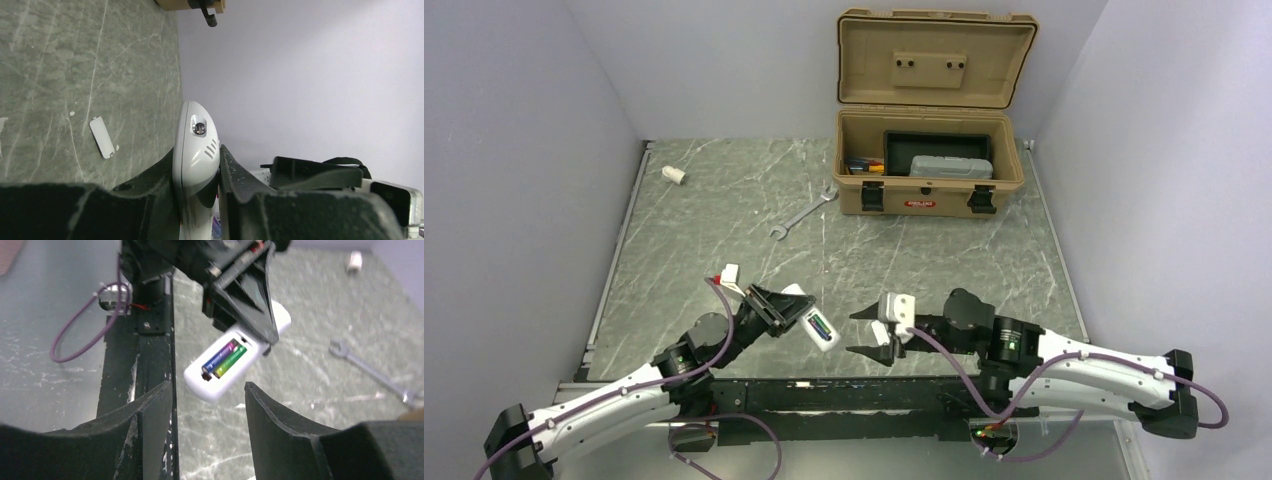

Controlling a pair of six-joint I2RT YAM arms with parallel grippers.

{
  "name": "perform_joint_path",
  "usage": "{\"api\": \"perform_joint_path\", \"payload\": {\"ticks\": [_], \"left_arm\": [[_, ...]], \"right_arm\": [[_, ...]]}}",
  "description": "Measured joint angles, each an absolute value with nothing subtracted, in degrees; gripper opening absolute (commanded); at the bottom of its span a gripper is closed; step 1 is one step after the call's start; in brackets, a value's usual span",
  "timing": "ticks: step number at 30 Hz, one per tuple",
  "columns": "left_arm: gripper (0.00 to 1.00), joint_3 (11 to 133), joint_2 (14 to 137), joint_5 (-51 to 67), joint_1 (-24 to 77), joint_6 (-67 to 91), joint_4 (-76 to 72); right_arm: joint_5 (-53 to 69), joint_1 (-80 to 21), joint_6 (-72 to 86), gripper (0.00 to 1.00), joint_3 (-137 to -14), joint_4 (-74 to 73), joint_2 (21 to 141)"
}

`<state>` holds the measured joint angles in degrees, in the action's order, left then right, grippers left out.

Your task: Load the batteries into the remote control

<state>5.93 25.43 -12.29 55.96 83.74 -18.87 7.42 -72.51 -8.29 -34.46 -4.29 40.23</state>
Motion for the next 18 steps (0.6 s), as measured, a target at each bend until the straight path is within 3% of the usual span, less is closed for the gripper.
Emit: {"api": "perform_joint_path", "payload": {"ticks": [7, 18], "left_arm": [[0.00, 6.83, 26.89, -8.10, 55.99, 83.81, -16.88], [0.00, 6.85, 32.47, 0.08, 55.99, 84.77, -20.29]], "right_arm": [[21.08, -72.51, -19.05, 0.54, -33.82, -0.45, 37.67], [41.54, -69.17, -26.15, 0.51, -36.71, -0.01, 50.28]]}}
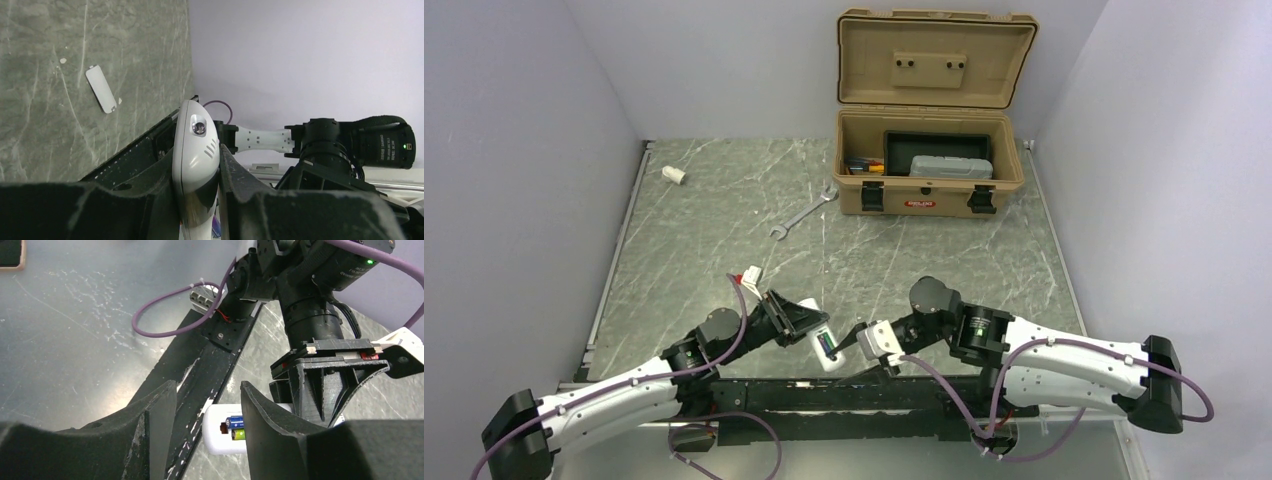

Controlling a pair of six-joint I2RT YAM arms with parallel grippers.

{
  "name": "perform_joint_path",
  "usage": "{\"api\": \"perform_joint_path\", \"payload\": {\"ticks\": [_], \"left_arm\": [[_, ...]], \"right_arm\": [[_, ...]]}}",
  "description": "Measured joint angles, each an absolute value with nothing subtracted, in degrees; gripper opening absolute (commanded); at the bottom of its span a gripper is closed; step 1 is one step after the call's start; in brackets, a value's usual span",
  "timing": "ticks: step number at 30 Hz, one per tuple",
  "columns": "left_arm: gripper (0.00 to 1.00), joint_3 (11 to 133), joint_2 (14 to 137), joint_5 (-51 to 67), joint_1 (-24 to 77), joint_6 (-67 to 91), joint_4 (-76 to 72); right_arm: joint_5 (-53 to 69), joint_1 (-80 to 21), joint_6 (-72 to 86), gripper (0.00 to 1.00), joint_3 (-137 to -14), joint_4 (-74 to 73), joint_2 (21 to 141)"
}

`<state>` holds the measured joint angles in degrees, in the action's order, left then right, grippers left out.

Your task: Load the batteries into the remote control

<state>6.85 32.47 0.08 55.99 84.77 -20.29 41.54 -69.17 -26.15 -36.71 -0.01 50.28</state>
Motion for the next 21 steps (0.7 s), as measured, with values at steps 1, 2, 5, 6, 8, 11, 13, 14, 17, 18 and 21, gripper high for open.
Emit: {"api": "perform_joint_path", "payload": {"ticks": [1, 2, 5, 6, 8, 11, 13, 14, 17, 18, 21], "left_arm": [[0.00, 6.85, 32.53, 0.45, 55.99, 84.73, -20.51], [0.00, 6.87, 32.53, 0.91, 55.99, 84.64, -20.64], [0.00, 6.96, 32.58, 1.91, 55.99, 84.12, -20.84], [0.00, 7.03, 32.64, 2.20, 55.99, 83.83, -21.06], [0.00, 7.11, 32.88, 2.55, 55.99, 83.64, -21.80], [0.00, 7.11, 32.97, 3.20, 55.99, 83.46, -22.74], [0.00, 7.11, 33.23, 3.42, 55.99, 83.40, -23.38], [0.00, 7.11, 33.32, 3.46, 55.99, 83.37, -23.59], [0.00, 7.14, 33.74, 3.79, 55.99, 83.24, -24.21], [0.00, 7.16, 33.87, 3.84, 55.99, 83.22, -24.27], [0.00, 7.25, 34.30, 4.08, 55.99, 83.22, -24.53]], "right_arm": [[42.61, -68.82, -26.17, 0.50, -36.71, 0.25, 50.57], [43.55, -68.45, -26.22, 0.50, -36.71, 0.49, 50.78], [45.80, -67.48, -26.20, 0.49, -36.71, 0.89, 51.37], [46.44, -67.13, -26.13, 0.49, -36.71, 1.19, 51.53], [47.88, -66.04, -25.76, 0.49, -36.67, 2.31, 51.68], [50.04, -64.25, -24.82, 0.48, -36.45, 4.67, 52.03], [51.33, -63.20, -24.03, 0.47, -36.16, 6.20, 52.64], [51.70, -62.87, -23.81, 0.47, -36.07, 6.72, 53.06], [53.04, -62.19, -23.29, 0.45, -35.94, 7.88, 54.68], [53.34, -62.00, -23.14, 0.45, -35.94, 8.08, 55.22], [54.52, -61.80, -23.00, 0.45, -35.94, 8.21, 56.53]]}}
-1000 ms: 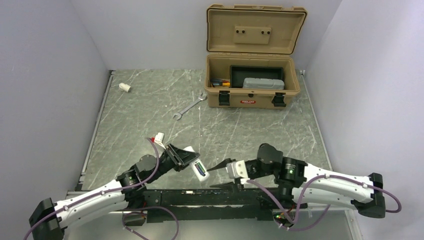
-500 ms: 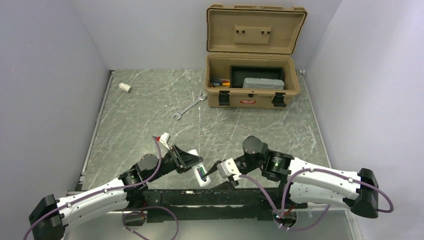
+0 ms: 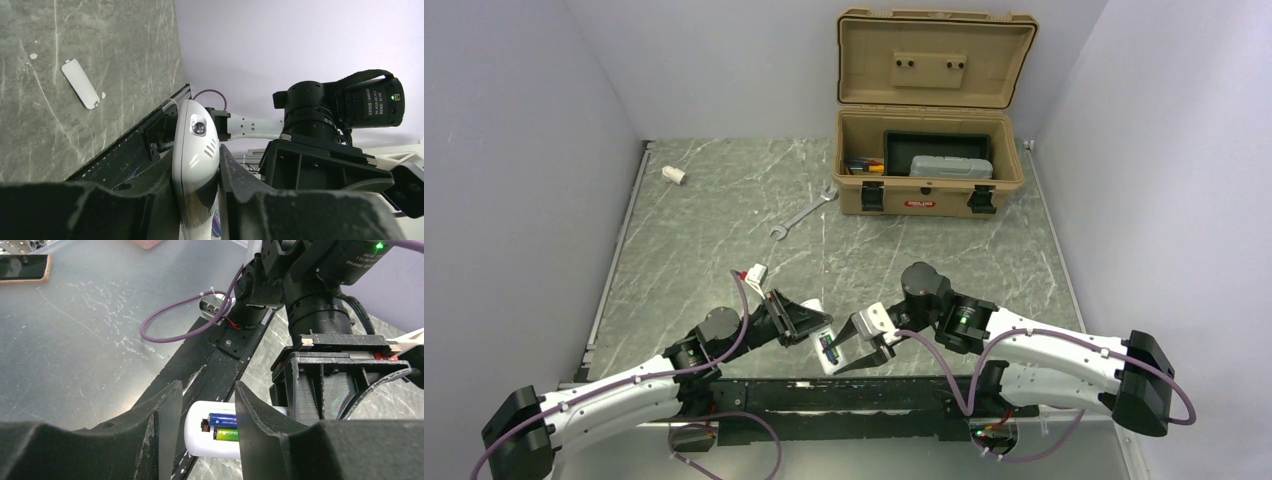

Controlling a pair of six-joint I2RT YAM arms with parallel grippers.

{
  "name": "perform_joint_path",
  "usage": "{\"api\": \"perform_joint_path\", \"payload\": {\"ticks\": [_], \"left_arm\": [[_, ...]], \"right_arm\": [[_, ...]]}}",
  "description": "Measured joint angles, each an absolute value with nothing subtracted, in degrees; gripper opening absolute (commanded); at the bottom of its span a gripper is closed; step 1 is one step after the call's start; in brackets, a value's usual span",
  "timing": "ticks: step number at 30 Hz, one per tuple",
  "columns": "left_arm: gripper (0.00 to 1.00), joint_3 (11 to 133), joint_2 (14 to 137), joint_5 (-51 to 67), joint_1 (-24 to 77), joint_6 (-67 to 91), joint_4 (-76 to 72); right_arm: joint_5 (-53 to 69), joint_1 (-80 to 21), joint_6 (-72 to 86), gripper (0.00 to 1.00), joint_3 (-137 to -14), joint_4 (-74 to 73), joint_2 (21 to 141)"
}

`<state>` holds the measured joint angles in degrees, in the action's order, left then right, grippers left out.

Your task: Load the batteries into the remote control

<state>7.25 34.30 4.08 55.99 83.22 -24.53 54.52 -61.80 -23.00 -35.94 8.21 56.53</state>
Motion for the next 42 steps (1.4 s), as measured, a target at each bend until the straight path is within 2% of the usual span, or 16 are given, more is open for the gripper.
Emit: {"api": "perform_joint_path", "payload": {"ticks": [42], "left_arm": [[0.00, 7.79, 36.27, 4.80, 55.99, 82.85, -26.59]], "right_arm": [[59.35, -58.06, -27.90, 0.32, -35.51, 5.21, 60.73]]}}
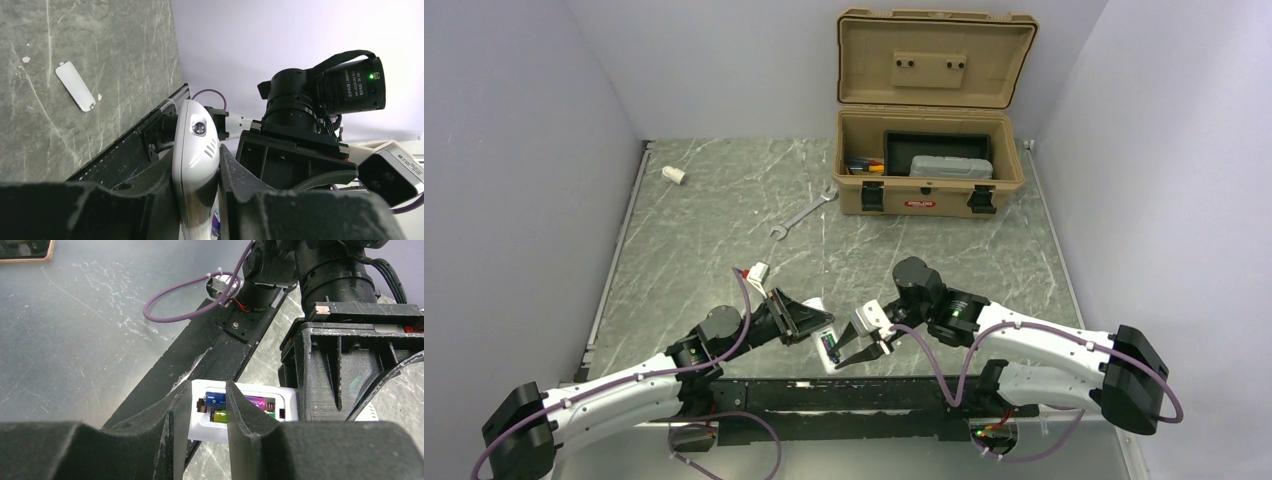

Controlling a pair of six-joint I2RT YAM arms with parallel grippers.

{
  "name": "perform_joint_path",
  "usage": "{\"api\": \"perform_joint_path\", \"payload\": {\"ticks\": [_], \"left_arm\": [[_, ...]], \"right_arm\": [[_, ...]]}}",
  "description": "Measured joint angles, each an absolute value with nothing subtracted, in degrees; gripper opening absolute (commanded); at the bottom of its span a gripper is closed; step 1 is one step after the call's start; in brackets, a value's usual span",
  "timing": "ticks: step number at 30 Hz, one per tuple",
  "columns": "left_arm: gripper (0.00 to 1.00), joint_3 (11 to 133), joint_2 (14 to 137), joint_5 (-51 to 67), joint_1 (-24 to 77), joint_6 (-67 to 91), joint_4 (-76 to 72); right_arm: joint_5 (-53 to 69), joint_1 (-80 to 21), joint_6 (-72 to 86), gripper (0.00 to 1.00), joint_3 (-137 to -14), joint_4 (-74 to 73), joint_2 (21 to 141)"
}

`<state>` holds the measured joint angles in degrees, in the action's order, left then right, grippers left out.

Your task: Load the batteries into the remote control

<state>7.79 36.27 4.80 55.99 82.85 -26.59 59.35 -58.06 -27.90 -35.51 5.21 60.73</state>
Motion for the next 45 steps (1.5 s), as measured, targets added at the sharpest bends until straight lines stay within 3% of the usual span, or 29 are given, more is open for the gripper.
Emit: {"api": "perform_joint_path", "payload": {"ticks": [13, 45], "left_arm": [[0.00, 7.79, 36.64, 5.02, 55.99, 81.67, -26.13], [0.00, 7.94, 39.27, 5.28, 55.96, 81.52, -28.27]], "right_arm": [[60.97, -57.34, -28.38, 0.26, -35.51, 5.43, 62.46], [63.77, -56.93, -24.12, 0.26, -35.40, 13.47, 67.51]]}}
